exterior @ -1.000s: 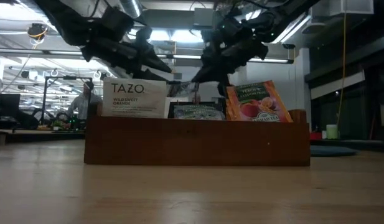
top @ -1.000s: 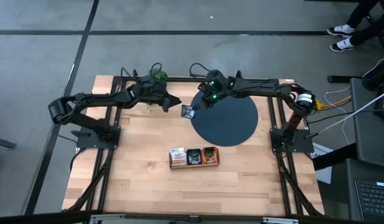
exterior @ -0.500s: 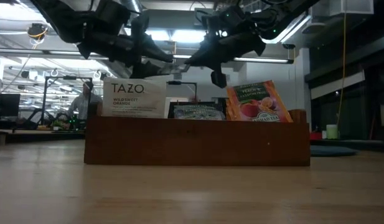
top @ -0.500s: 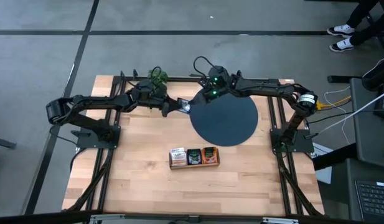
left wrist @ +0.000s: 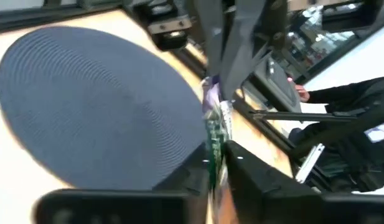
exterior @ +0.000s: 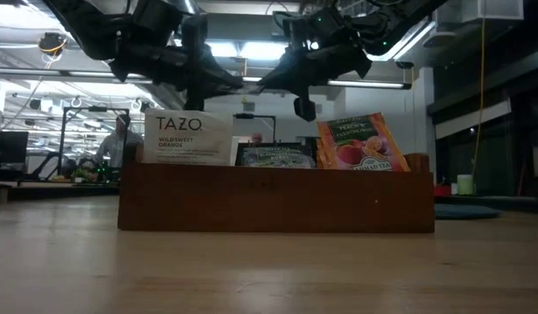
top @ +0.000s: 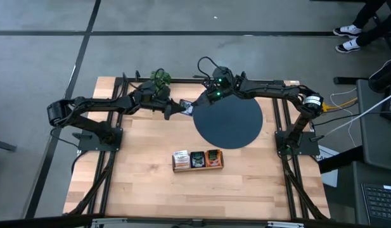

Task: Pick & Place Tea
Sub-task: Put the purple tea bag into the middle section of the wooden organizer

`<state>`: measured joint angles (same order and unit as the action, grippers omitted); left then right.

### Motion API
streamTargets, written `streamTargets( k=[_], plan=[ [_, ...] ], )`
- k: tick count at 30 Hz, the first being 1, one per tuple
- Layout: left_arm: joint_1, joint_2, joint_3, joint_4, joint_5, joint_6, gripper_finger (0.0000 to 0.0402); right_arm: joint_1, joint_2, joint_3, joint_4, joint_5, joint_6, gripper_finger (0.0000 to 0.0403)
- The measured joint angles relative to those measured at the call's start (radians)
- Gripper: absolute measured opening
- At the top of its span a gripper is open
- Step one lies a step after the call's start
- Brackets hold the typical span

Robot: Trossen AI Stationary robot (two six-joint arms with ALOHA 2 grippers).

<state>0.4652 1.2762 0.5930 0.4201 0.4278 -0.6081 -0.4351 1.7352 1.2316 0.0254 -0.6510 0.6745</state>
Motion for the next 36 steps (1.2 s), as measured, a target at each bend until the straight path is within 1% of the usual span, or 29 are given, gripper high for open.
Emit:
streamTargets(
  k=[2, 3, 7, 12, 15, 18, 22, 24, 26, 28, 33, 36],
  plan=[
    [0.000, 0.000, 0.000, 0.024, 0.010, 0.000, 0.0018, 0.000, 0.000, 0.000, 0.000, 0.000, -0.001, 0.0006],
    [0.000, 0.000, 0.000, 0.029, 0.011, -0.003, 0.0010, 0.000, 0.000, 0.000, 0.000, 0.000, -0.001, 0.0009],
    [-0.004, 0.000, 0.000, 0.028, 0.012, -0.009, 0.0005, 0.000, 0.000, 0.000, 0.000, -0.013, -0.001, 0.0029],
    [-0.037, 0.000, 0.000, 0.001, 0.012, -0.010, 0.0004, 0.000, 0.000, 0.000, -0.026, -0.096, -0.001, 0.0061],
    [-0.062, 0.000, 0.000, -0.040, 0.011, -0.010, 0.0004, 0.000, -0.018, 0.000, -0.089, -0.134, -0.016, 0.0083],
    [-0.093, 0.001, 0.000, -0.083, 0.008, -0.001, 0.0003, 0.008, -0.062, 0.000, -0.187, -0.127, -0.075, 0.0100],
    [-0.133, 0.001, 0.003, -0.109, 0.009, 0.001, 0.0003, 0.020, -0.134, 0.000, -0.329, -0.050, -0.128, 0.0111],
    [-0.150, 0.001, 0.025, -0.166, 0.013, 0.007, 0.0003, 0.031, -0.172, 0.001, -0.397, 0.014, -0.141, 0.0112],
    [-0.168, 0.001, 0.070, -0.266, 0.024, 0.046, 0.0003, 0.045, -0.208, 0.001, -0.468, 0.080, -0.150, 0.0110],
    [-0.188, 0.001, 0.134, -0.399, 0.035, 0.106, 0.0003, 0.065, -0.236, 0.001, -0.531, 0.151, -0.140, 0.0110],
    [-0.245, 0.010, 0.303, -0.692, 0.015, 0.243, 0.0003, 0.130, -0.288, 0.001, -0.653, 0.312, -0.045, 0.0110],
    [-0.281, 0.037, 0.390, -0.812, 0.012, 0.283, 0.0003, 0.177, -0.298, 0.001, -0.694, 0.403, 0.032, 0.0110]
  ],
)
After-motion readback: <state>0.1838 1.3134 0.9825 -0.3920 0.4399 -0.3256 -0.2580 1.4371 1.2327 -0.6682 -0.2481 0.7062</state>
